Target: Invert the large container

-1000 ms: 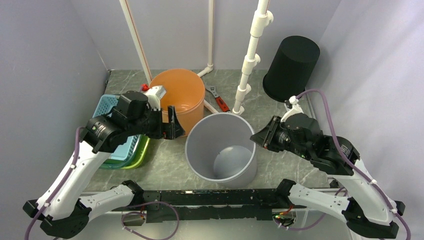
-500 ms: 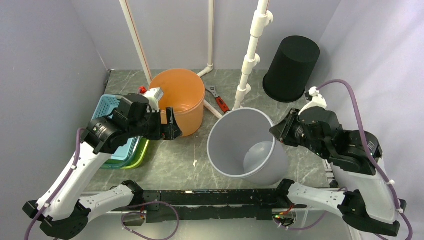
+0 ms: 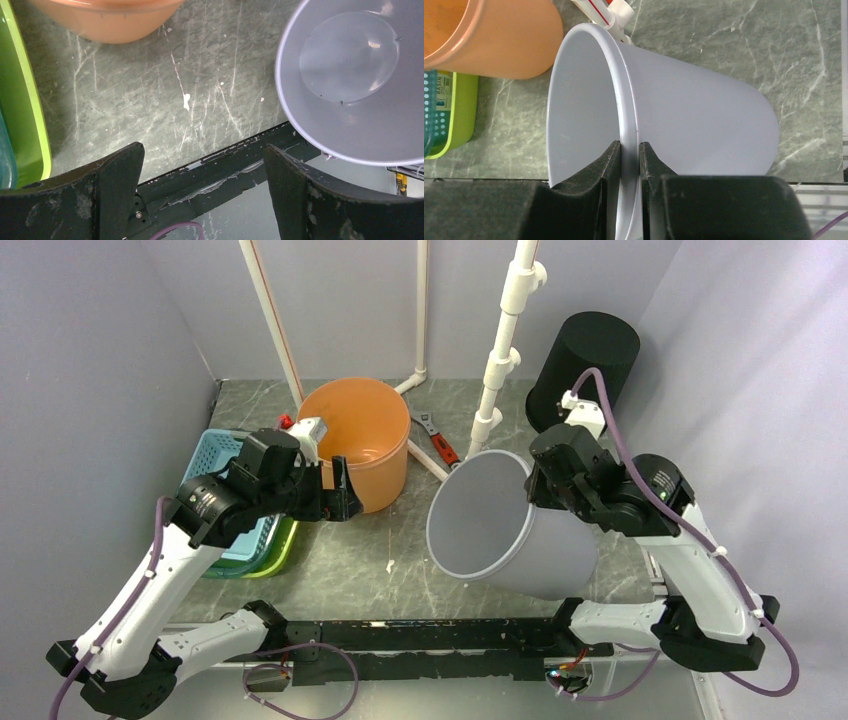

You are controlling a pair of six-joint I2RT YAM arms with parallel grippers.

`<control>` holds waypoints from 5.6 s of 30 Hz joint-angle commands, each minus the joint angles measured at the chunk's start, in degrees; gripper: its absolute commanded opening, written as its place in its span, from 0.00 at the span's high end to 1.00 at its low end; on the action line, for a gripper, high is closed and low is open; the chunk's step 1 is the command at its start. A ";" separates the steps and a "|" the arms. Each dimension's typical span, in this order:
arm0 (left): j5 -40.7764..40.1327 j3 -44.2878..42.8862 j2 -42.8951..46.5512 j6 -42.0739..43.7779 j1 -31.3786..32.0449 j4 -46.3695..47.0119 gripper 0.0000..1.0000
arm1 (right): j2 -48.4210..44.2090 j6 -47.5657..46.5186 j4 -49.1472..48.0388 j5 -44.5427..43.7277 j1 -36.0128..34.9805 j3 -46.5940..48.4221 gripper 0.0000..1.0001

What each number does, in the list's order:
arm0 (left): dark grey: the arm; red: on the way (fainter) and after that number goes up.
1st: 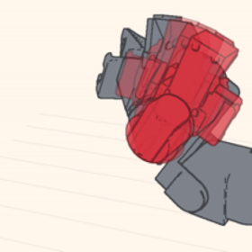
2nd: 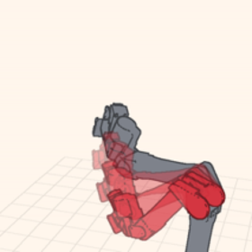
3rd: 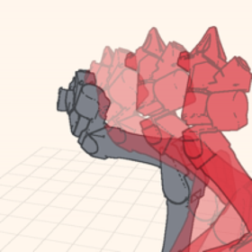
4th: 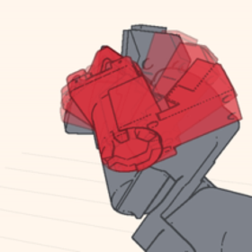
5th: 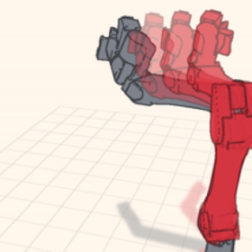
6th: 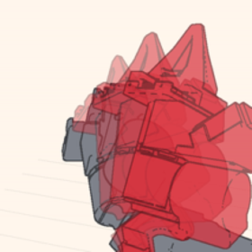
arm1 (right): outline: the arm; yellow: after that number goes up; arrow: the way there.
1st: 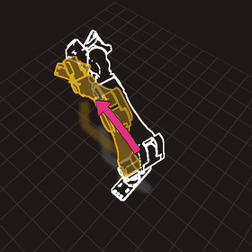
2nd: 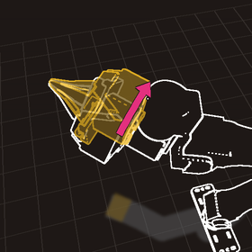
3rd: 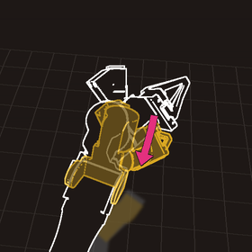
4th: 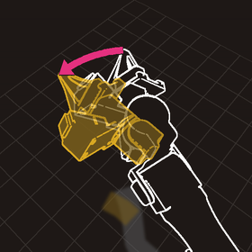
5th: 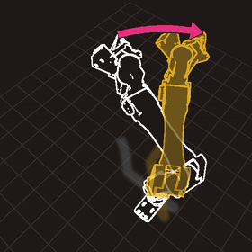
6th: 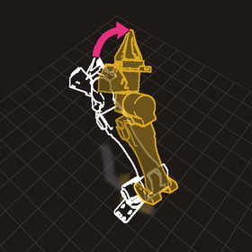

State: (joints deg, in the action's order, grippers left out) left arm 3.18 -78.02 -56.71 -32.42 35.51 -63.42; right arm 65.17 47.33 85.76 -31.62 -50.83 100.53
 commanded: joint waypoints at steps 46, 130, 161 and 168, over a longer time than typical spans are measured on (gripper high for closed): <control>-13.77 2.05 3.44 -10.27 0.15 1.81 0.07 | 21.44 21.12 0.20 -10.63 -21.82 -9.67 1.00; -36.14 1.38 14.68 -22.16 0.17 -9.00 0.05 | 56.02 30.92 0.14 -11.90 -29.82 5.90 1.00; -37.17 1.74 15.48 -22.08 0.18 -9.15 0.05 | 64.29 28.43 -7.70 -16.50 -23.99 10.89 1.00; -38.00 2.18 16.80 -22.06 0.18 -9.75 0.05 | 68.11 31.68 -6.37 -18.99 -23.96 13.83 1.00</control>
State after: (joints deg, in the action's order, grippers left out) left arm -32.73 -75.66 -41.25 -53.91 35.51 -73.21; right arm 131.76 76.31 79.24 -46.48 -74.67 112.38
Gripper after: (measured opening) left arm 0.943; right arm 0.010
